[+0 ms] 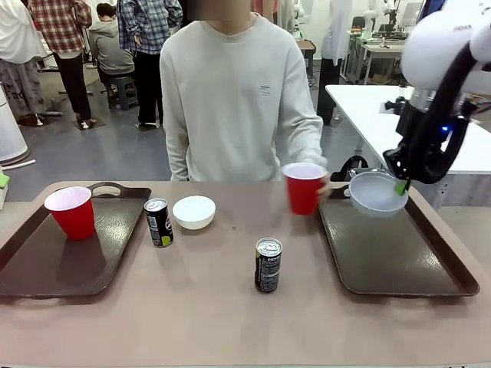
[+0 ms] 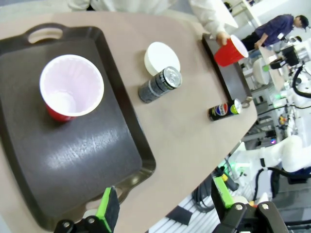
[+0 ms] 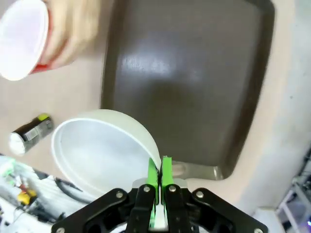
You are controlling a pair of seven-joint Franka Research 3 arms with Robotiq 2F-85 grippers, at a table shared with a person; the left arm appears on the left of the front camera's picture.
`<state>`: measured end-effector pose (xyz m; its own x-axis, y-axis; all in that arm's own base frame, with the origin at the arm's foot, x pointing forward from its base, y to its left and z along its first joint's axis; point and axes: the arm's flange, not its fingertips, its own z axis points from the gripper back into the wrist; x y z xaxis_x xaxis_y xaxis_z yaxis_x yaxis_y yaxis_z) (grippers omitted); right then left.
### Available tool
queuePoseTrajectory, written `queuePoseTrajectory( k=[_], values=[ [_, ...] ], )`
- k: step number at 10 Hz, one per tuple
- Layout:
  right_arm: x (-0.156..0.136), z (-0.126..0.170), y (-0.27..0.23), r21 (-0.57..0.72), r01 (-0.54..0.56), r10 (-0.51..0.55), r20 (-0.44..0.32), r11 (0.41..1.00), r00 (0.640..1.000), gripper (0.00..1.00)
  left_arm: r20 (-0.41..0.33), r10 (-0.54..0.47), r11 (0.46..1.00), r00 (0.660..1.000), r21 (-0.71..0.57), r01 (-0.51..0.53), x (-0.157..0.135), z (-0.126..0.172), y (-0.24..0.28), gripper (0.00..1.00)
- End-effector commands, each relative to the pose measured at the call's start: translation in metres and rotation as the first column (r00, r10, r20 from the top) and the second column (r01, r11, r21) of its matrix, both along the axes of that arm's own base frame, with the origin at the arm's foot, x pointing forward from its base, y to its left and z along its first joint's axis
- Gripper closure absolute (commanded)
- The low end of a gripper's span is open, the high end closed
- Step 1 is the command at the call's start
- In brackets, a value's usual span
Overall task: Prepare tableware on both trays.
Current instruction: Pick up a Picnic Bowl from the table and place it on a Handle tray.
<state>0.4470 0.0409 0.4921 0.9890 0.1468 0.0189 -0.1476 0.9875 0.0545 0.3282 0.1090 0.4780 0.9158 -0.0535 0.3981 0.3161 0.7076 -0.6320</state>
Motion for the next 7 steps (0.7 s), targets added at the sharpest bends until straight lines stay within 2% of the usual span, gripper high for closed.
queuePoseTrajectory(
  k=[1, 2, 3, 4, 7],
  values=[
    [-0.004, -0.016, -0.007, 0.057, 0.014, -0.012, -0.029, 0.998, 1.000, 0.96, 0.011, -0.006, 1.000, 1.000, -0.018, 0.006, 0.000, 0.001, 0.001, 0.00],
    [-0.043, -0.010, 0.016, 0.158, 0.016, 0.020, -0.224, 0.987, 0.974, 0.96, 0.011, -0.006, 1.000, 1.000, -0.018, 0.006, 0.000, 0.001, 0.001, 0.00],
    [-0.109, 0.009, 0.046, 0.029, -0.144, 0.147, -0.180, 0.989, 0.973, 0.96, 0.011, -0.006, 1.000, 1.000, -0.018, 0.006, 0.000, 0.001, 0.001, 0.00],
    [-0.117, 0.018, 0.043, 0.033, -0.092, 0.096, -0.153, 0.995, 0.983, 0.96, 0.011, -0.006, 1.000, 1.000, -0.018, 0.006, 0.000, 0.001, 0.001, 0.00],
    [-0.105, 0.009, 0.031, 0.039, -0.044, 0.051, -0.193, 0.998, 0.980, 0.96, 0.011, -0.006, 1.000, 1.000, -0.018, 0.006, 0.000, 0.001, 0.001, 0.00]
  ],
)
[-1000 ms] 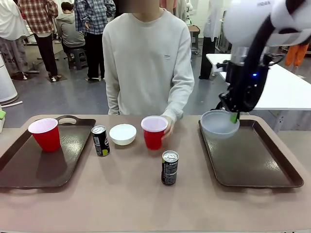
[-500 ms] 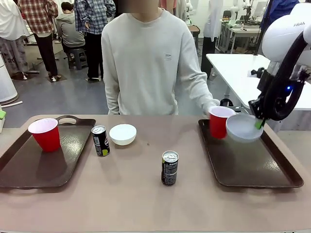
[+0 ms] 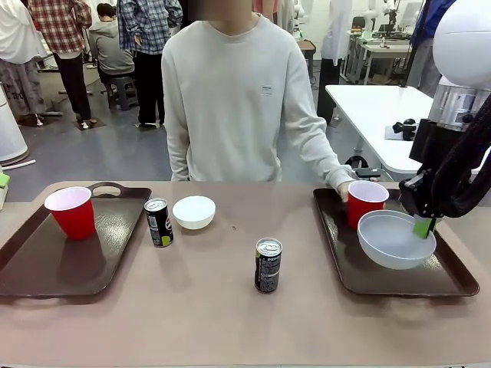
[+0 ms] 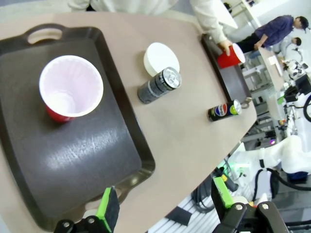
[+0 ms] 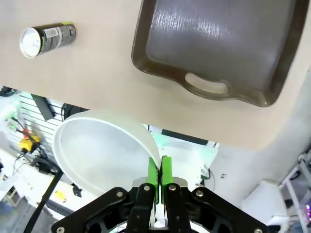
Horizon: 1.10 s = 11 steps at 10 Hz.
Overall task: Prepare tableware on both trays.
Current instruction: Pick up a Picnic Bowl from the table and place it on a Handle tray.
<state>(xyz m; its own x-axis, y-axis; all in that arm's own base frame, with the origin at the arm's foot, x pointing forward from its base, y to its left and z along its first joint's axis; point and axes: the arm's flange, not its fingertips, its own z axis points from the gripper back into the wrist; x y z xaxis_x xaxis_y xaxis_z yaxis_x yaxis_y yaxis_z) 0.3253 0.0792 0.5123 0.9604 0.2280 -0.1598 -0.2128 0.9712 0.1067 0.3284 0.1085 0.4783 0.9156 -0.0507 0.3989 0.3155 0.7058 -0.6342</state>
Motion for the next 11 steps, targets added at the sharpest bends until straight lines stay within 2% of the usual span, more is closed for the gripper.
queuePoseTrajectory(
  k=[1, 3, 4, 5, 8, 11],
  values=[
    [0.020, -0.011, -0.007, 0.010, 0.041, -0.041, -0.009, 0.999, 0.999, 0.96, 0.010, -0.008, 1.000, 1.000, -0.015, 0.008, 0.000, 0.001, 0.002, 0.00],
    [0.022, -0.014, -0.010, 0.010, 0.057, -0.057, -0.015, 0.998, 0.998, 0.96, 0.010, -0.008, 1.000, 1.000, -0.015, 0.008, 0.000, 0.001, 0.002, 0.00],
    [0.031, -0.015, -0.016, 0.026, 0.078, -0.078, 0.012, 0.997, 0.997, 0.96, 0.010, -0.008, 1.000, 1.000, -0.015, 0.008, 0.000, 0.001, 0.002, 0.00],
    [0.050, -0.020, -0.029, 0.027, 0.153, -0.154, 0.078, 0.988, 0.985, 0.96, 0.010, -0.008, 1.000, 1.000, -0.015, 0.008, 0.000, 0.001, 0.002, 0.00],
    [0.086, -0.071, -0.047, -0.030, 0.190, -0.185, 0.116, 0.981, 0.976, 0.96, 0.010, -0.008, 1.000, 1.000, -0.015, 0.008, 0.000, 0.001, 0.002, 0.00],
    [0.101, -0.110, -0.050, -0.030, 0.179, -0.176, 0.072, 0.983, 0.982, 0.96, 0.010, -0.008, 1.000, 1.000, -0.015, 0.008, 0.000, 0.001, 0.002, 0.00]
  ],
)
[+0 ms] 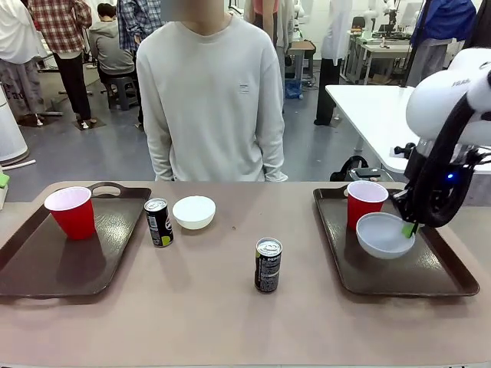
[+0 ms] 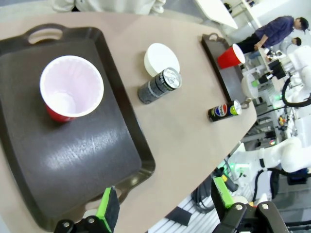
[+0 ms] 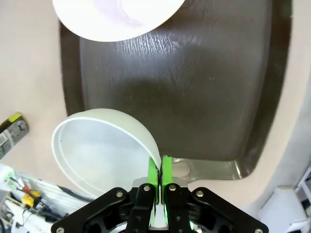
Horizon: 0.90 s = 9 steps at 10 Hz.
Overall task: Prepare tableware on both trays.
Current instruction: Pick up a Picnic Bowl from the table and place it on a Handle tray.
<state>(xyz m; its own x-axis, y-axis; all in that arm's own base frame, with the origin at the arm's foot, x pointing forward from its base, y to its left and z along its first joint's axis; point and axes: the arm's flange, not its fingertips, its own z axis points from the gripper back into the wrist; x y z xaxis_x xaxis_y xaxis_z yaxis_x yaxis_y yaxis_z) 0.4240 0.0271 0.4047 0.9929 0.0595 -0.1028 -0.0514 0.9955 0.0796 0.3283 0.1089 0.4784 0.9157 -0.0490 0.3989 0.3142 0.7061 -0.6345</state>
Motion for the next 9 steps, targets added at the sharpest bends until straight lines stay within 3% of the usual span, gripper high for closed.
queuePoseTrajectory(
  k=[1, 5, 9],
  values=[
    [0.009, -0.011, 0.000, -0.020, 0.014, -0.014, 0.006, 1.000, 1.000, 0.96, 0.010, -0.010, 1.000, 1.000, -0.014, 0.010, 0.000, 0.001, 0.001, 0.00],
    [0.026, -0.039, -0.008, -0.015, 0.034, -0.035, -0.033, 0.999, 0.999, 0.96, 0.010, -0.010, 1.000, 1.000, -0.014, 0.010, 0.000, 0.001, 0.001, 0.00],
    [0.021, -0.026, -0.005, -0.014, 0.046, -0.046, -0.034, 0.999, 0.998, 0.56, 0.010, -0.010, 1.000, 1.000, -0.014, 0.010, 0.000, 0.001, 0.001, 0.00]
  ],
)
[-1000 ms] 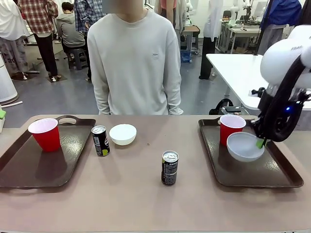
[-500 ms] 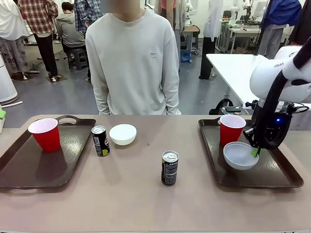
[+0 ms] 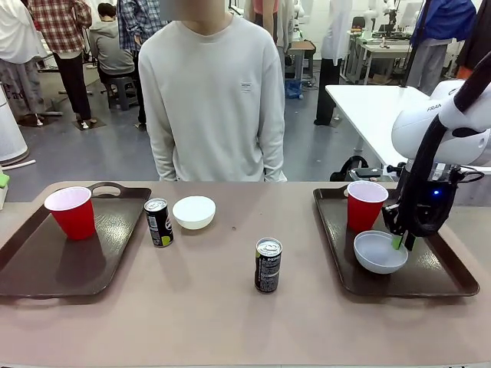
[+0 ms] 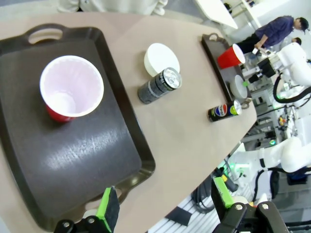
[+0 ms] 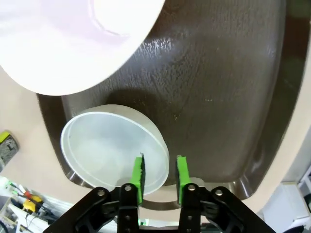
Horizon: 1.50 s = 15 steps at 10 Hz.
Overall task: Prepare tableware on both trays.
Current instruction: Pick up a Picnic Bowl from the table and place it on a Handle tray.
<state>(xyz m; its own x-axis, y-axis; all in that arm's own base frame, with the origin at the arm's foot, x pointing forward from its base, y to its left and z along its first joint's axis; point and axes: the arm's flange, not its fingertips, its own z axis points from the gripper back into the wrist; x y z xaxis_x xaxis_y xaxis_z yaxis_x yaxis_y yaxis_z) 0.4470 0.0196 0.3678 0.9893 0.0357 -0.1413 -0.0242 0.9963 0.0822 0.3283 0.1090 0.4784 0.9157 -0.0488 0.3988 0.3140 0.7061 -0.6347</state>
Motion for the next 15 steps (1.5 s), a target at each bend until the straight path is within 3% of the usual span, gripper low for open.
queuePoseTrajectory(
  k=[1, 4, 5, 6, 7, 9, 11, 13, 15],
  values=[
    [-0.011, 0.029, 0.008, -0.021, 0.018, -0.018, 0.021, 1.000, 1.000, 0.46, 0.010, -0.010, 1.000, 1.000, -0.014, 0.010, 0.000, 0.001, 0.001, 0.00],
    [-0.040, 0.095, 0.022, -0.015, -0.007, 0.009, 0.090, 1.000, 0.996, 0.16, 0.010, -0.010, 1.000, 1.000, -0.014, 0.010, 0.000, 0.001, 0.001, 0.00],
    [-0.049, 0.117, 0.022, 0.094, -0.062, 0.054, 0.092, 0.994, 0.994, 0.06, 0.010, -0.010, 1.000, 1.000, -0.014, 0.010, 0.000, 0.001, 0.001, 0.00],
    [-0.063, 0.140, 0.018, 0.321, -0.154, 0.125, 0.110, 0.934, 0.986, 0.00, 0.010, -0.010, 1.000, 1.000, -0.014, 0.010, 0.000, 0.001, 0.001, 0.00],
    [-0.076, 0.154, 0.010, 0.483, -0.214, 0.152, 0.164, 0.849, 0.975, 0.00, 0.010, -0.010, 1.000, 1.000, -0.014, 0.010, 0.000, 0.001, 0.001, 0.00],
    [-0.092, 0.153, -0.014, 0.641, -0.211, 0.102, 0.203, 0.738, 0.974, 0.05, 0.010, -0.010, 1.000, 1.000, -0.014, 0.010, 0.000, 0.001, 0.001, 0.00],
    [-0.111, 0.133, -0.036, 0.799, -0.186, -0.002, 0.228, 0.571, 0.974, 0.05, 0.010, -0.010, 1.000, 1.000, -0.014, 0.010, 0.000, 0.001, 0.001, 0.00],
    [-0.122, 0.104, -0.039, 0.858, -0.102, -0.043, 0.143, 0.503, 0.989, 0.05, 0.010, -0.010, 1.000, 1.000, -0.014, 0.010, 0.000, 0.001, 0.001, 0.00],
    [-0.140, 0.094, -0.046, 0.860, -0.031, -0.158, 0.130, 0.509, 0.979, 0.05, 0.010, -0.010, 1.000, 1.000, -0.014, 0.010, 0.000, 0.001, 0.001, 0.00]
  ],
)
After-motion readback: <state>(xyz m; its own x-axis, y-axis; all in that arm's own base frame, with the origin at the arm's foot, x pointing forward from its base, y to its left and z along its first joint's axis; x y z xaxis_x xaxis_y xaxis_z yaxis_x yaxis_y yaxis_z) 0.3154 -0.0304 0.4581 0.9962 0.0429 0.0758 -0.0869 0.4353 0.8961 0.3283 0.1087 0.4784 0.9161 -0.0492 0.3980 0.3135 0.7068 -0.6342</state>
